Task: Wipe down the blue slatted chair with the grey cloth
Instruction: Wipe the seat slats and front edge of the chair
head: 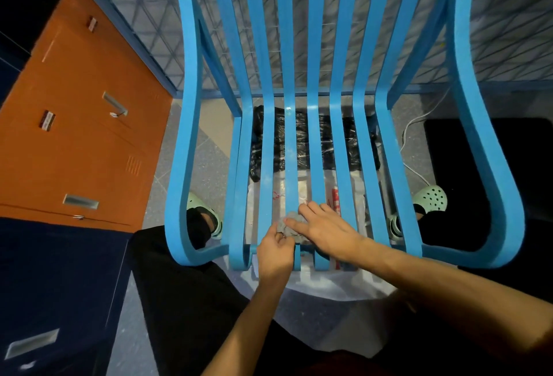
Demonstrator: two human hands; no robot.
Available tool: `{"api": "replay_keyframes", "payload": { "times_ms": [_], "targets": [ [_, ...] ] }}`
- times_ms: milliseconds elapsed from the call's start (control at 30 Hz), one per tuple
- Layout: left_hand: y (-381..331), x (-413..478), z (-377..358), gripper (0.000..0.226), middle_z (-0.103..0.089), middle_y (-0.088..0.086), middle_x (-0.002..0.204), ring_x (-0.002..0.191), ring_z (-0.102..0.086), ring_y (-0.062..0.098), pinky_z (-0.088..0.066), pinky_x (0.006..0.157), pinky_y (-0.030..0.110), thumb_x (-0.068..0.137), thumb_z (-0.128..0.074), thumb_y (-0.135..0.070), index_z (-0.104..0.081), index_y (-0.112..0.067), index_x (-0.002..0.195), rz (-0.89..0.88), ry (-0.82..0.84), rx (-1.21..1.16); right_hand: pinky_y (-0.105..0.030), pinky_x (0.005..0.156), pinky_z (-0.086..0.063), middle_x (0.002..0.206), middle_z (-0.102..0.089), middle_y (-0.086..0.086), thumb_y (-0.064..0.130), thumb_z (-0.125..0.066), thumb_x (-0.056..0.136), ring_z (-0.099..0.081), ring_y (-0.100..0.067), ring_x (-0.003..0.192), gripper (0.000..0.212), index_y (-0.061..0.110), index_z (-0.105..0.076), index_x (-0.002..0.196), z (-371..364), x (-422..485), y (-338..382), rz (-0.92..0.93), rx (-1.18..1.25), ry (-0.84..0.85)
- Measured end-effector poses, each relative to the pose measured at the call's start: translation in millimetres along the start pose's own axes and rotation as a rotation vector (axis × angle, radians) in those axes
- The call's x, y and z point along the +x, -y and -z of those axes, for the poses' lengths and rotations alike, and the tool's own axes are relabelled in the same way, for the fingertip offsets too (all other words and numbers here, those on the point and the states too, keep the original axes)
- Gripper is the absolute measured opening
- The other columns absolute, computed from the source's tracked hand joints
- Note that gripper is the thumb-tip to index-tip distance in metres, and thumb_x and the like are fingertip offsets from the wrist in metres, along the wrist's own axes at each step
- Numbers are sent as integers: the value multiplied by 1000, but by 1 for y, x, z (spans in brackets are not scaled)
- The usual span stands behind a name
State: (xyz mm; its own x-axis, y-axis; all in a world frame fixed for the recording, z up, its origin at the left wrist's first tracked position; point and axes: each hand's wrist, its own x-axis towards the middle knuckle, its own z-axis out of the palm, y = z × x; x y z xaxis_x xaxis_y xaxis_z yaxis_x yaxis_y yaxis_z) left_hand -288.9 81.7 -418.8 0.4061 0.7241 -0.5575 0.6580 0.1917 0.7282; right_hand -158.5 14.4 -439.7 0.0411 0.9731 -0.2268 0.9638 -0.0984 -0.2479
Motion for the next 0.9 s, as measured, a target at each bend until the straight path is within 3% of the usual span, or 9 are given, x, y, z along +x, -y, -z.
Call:
{"api": "replay_keyframes", "payload": {
  "times_ms": [133,267,333,433,567,667,767,833,900],
  "targets": [
    [-7,16,-2,41,-64,12,122,112,-62,24,-48,91,22,94,-51,1,-49,-4,135,13,17,-116,-35,92,-39,123,-46,-8,9,-58,95,-42,-25,113,66,29,-30,151,1,10,-13,-20,66,-28],
    [-27,43,-7,34,-63,-5,113,103,-60,13,-47,81,14,97,-53,-10,-52,-22,128,3,10,-160,-34,100,-32,128,-38,-6,20,-38,105,-35,-21,117,54,33,-17,153,8,28,-34,-36,108,-58],
    [-32,53,-7,36,-63,-5,118,105,-61,14,-45,76,10,97,-53,-14,-53,-21,132,22,4,-138,-36,99,-33,128,-38,-7,17,-37,104,-35,-23,118,55,31,-18,153,9,41,-45,-26,73,-36],
    [-33,64,-7,46,-56,-1,136,118,-58,14,-43,86,14,97,-52,-12,-46,-17,142,48,38,-91,-39,94,-37,128,-42,-10,8,-48,96,-39,-27,117,63,27,-25,152,11,65,-67,-48,-17,-76],
    [-36,74,-11,48,-55,-9,128,87,-56,-8,-42,66,1,95,-53,-10,-47,-20,142,103,32,-169,-38,89,-38,120,-44,-11,-1,-49,91,-42,-29,112,66,24,-31,149,26,101,-93,-153,-30,-147],
    [-39,80,-9,44,-58,-9,133,114,-58,12,-46,100,27,92,-47,-49,-58,-29,130,134,-1,-219,-35,83,-39,112,-47,-8,6,-49,94,-44,-24,101,62,23,-30,151,30,102,-89,-193,110,-209],
    [-37,89,-3,30,-67,0,116,108,-63,17,-50,94,37,98,-39,-48,-65,-33,103,152,7,-376,-35,89,-41,116,-48,-3,24,-50,97,-42,-17,101,54,25,-32,147,19,76,-72,-140,223,-180],
    [-34,92,-1,30,-68,5,113,103,-65,17,-52,90,38,103,-35,-39,-63,-32,99,141,24,-368,-35,87,-44,113,-52,-3,32,-46,98,-45,-15,97,42,23,-43,139,13,51,-58,-72,295,-180],
    [-26,94,-1,36,-70,5,113,104,-66,20,-52,95,46,95,-39,-53,-66,-31,104,150,18,-376,-26,79,-44,104,-60,-4,31,-57,92,-54,-14,90,38,20,-54,128,7,29,-42,10,282,-198]
  ]
}}
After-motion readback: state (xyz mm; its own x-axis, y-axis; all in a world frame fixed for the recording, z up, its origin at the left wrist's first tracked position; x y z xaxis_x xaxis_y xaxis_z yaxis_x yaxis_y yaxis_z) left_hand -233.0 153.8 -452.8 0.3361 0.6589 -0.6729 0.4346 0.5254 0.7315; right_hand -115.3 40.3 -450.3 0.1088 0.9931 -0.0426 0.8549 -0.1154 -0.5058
